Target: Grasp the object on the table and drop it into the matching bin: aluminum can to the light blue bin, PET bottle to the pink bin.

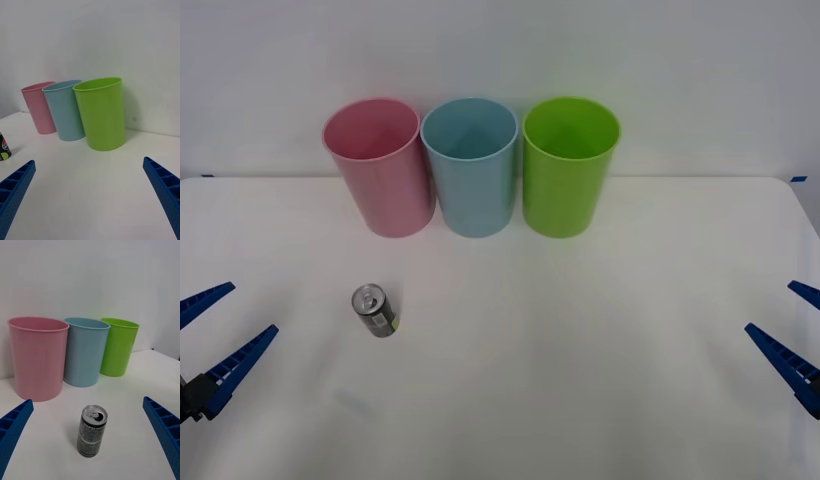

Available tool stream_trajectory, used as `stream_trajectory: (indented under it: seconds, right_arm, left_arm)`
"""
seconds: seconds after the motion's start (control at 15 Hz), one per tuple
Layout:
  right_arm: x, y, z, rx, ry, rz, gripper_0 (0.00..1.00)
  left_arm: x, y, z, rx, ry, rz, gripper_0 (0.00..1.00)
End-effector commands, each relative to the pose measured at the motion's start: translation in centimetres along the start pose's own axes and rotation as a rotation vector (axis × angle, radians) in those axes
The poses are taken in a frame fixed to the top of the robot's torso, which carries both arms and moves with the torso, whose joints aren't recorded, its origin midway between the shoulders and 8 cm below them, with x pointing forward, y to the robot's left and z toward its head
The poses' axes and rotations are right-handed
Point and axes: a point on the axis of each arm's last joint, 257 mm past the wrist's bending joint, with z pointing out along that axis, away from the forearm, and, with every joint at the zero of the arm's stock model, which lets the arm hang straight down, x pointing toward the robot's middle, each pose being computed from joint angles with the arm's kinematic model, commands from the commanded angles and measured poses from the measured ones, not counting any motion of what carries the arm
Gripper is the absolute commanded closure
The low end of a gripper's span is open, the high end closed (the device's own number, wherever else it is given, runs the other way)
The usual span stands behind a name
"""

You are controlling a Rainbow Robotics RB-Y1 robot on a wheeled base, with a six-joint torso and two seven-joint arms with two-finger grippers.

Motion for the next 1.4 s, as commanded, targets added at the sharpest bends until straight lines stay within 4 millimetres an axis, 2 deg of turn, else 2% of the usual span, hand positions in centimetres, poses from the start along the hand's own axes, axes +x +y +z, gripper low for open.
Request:
stream_trajectory:
  seconds: [0.07, 0.2, 0.33, 0.73, 1.4]
  right_arm:
    - [0.0, 0.0, 0.0, 0.0, 0.0, 0.0, 0.0]
    - [0.0, 0.0, 0.0, 0.0, 0.0, 0.0, 0.0]
    - [0.0, 0.0, 0.0, 0.0, 0.0, 0.0, 0.0]
    - [0.0, 0.0, 0.0, 0.0, 0.0, 0.0, 0.0]
    - [0.0, 0.0, 0.0, 0.0, 0.0, 0.0, 0.0]
  left_arm:
    - [0.0, 0.0, 0.0, 0.0, 0.0, 0.0, 0.0]
    - [0.7, -0.7, 0.2, -0.002, -0.012, -0.031, 0.0]
    - [0.6, -1.1, 0.6, -0.001, -0.026, -0.036, 0.0]
    - [1.3, -0.9, -0.7, -0.015, 0.013, -0.008, 0.0]
    - [6.1, -0.1, -2.9, -0.066, 0.197, 0.098, 0.0]
